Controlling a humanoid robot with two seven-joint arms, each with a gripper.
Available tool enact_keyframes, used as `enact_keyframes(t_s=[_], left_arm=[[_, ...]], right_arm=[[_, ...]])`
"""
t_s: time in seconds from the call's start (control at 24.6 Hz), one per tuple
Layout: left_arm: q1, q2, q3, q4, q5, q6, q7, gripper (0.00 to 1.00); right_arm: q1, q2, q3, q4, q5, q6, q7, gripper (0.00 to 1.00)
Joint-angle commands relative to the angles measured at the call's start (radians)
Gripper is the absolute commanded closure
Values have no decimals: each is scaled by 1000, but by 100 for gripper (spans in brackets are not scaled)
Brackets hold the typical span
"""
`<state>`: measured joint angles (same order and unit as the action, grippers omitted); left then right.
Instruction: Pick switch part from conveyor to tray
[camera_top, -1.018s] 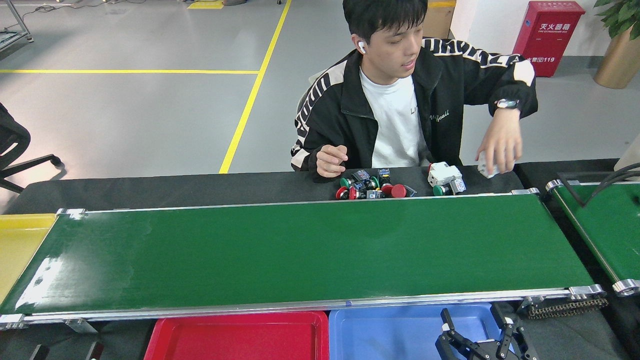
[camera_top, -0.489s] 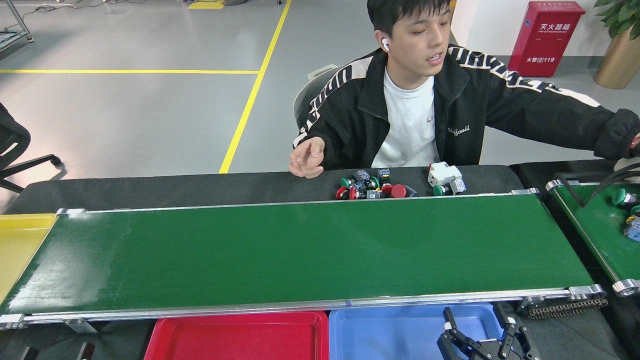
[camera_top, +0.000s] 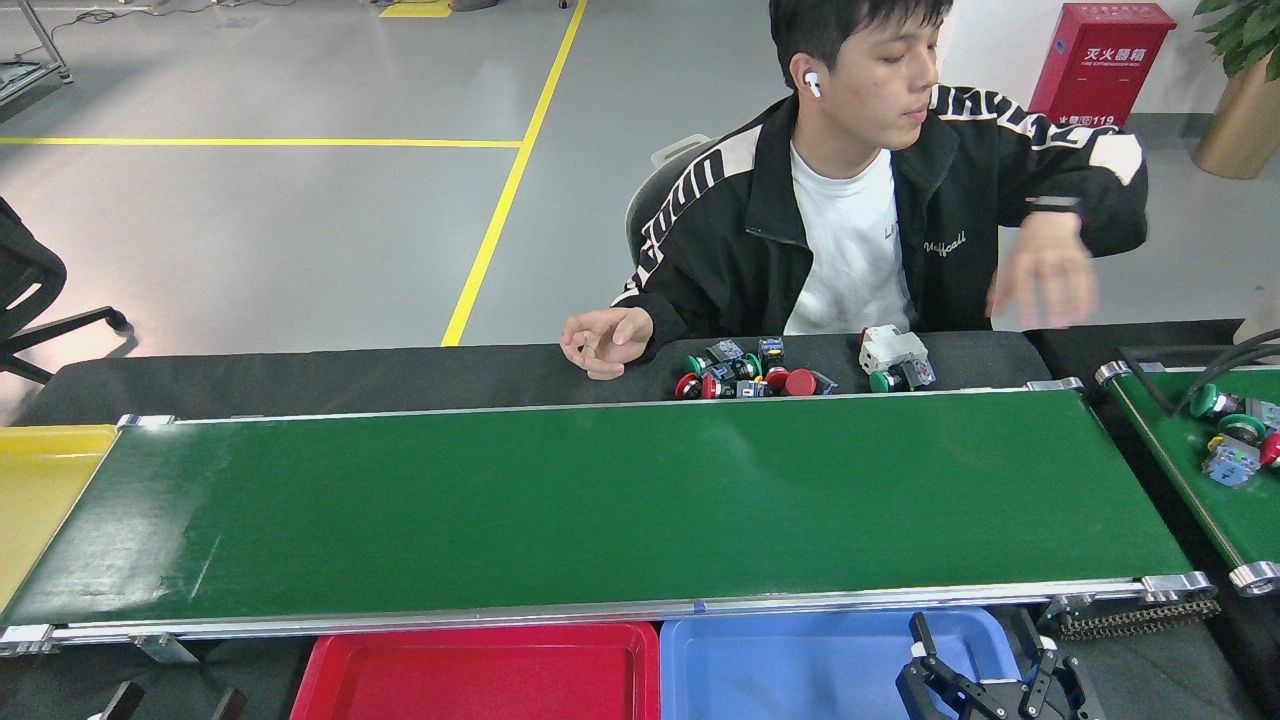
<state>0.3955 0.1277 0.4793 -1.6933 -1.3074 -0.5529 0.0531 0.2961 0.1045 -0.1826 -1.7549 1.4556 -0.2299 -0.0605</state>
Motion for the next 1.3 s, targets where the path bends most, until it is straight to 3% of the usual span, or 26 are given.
enact_keyframes(t_s=[0.0,1.14,1.26], left_arm=[[-9,9,2,-14,-1,16,-1,0],[-32,6,-1,-20,-42,16,1,0],[-29,3,8,-20,-42,14,1,0]], right_arm=[[-9,1,-6,-14,-4,-2,-9,1],[-12,-12,-130,5,-17,8,-9,1],[-12,-34,-130,5,-55,9,-16,1]])
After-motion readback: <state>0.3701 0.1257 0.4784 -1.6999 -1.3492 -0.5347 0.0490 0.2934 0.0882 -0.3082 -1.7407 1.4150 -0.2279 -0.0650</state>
